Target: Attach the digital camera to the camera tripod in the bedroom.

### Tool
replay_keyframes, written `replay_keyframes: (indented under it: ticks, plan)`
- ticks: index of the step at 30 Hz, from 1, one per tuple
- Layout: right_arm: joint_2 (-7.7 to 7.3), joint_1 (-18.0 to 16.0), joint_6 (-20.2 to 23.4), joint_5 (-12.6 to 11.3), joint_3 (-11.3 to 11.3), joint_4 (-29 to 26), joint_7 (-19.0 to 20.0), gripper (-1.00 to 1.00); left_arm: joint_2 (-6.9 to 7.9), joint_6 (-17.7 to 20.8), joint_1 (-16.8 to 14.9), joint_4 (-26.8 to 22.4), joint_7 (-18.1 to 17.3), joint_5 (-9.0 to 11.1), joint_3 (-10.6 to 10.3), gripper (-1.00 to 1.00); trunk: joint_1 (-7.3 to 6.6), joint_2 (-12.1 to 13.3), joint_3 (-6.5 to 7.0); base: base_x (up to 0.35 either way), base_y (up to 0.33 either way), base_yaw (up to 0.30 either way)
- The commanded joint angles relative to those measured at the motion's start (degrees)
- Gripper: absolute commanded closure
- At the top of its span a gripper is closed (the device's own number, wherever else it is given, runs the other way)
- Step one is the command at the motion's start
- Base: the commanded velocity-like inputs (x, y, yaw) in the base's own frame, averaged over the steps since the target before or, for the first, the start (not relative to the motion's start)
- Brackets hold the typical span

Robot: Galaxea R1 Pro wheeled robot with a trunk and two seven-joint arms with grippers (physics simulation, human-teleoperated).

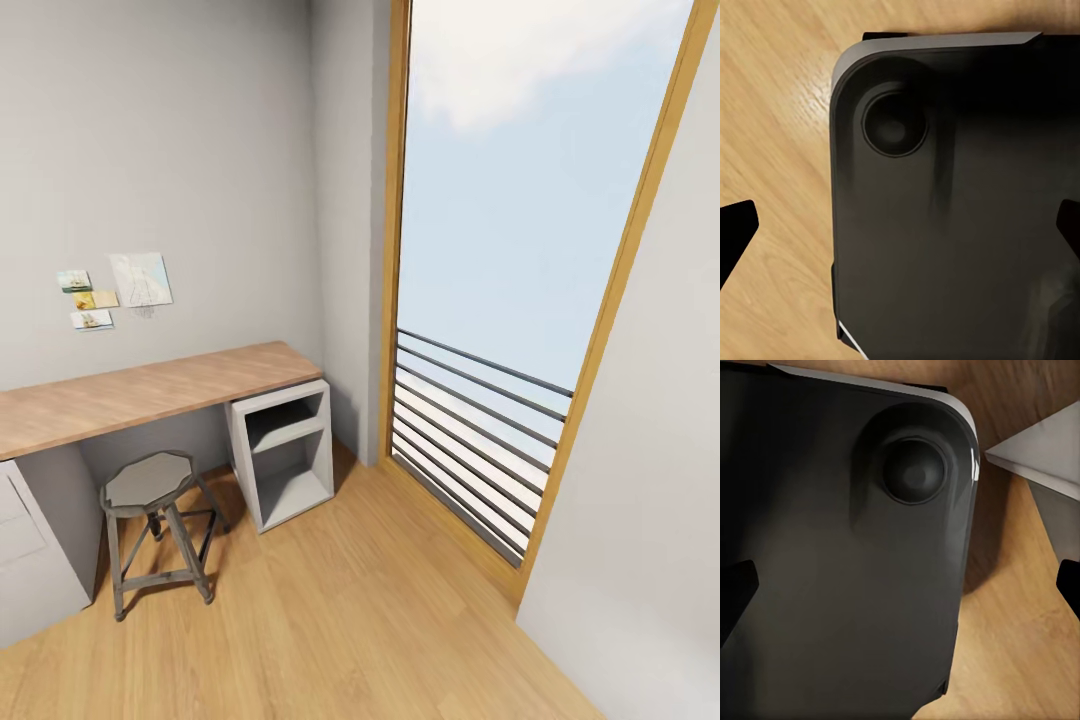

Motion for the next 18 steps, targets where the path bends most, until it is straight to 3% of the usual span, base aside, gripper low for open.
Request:
replay_keyframes:
  ticks: [1, 9, 18]
  plan:
    - [-0.02, 0.0, -0.2, 0.5, 0.0, 0.0, 0.0, -1.0, 0.01, -0.1, 0.0, -0.1, 0.0, 0.1, 0.0, -1.0, 0.0, 0.0, -0.04, 0.0, 0.0, 0.0]
    - [-0.06, 0.0, -0.2, 0.3, -0.1, 0.0, -0.1, -1.0, 0.02, -0.1, 0.0, -0.1, 0.1, 0.1, 0.0, -1.0, 0.0, 0.0, -0.04, 0.0, 0.0, -0.026]
    - [-0.07, 0.0, -0.1, 0.1, -0.4, 0.0, -0.1, -1.0, 0.04, -0.1, 0.0, -0.1, 0.1, 0.1, 0.0, -1.0, 0.0, 0.0, -0.04, 0.0, 0.0, -0.19]
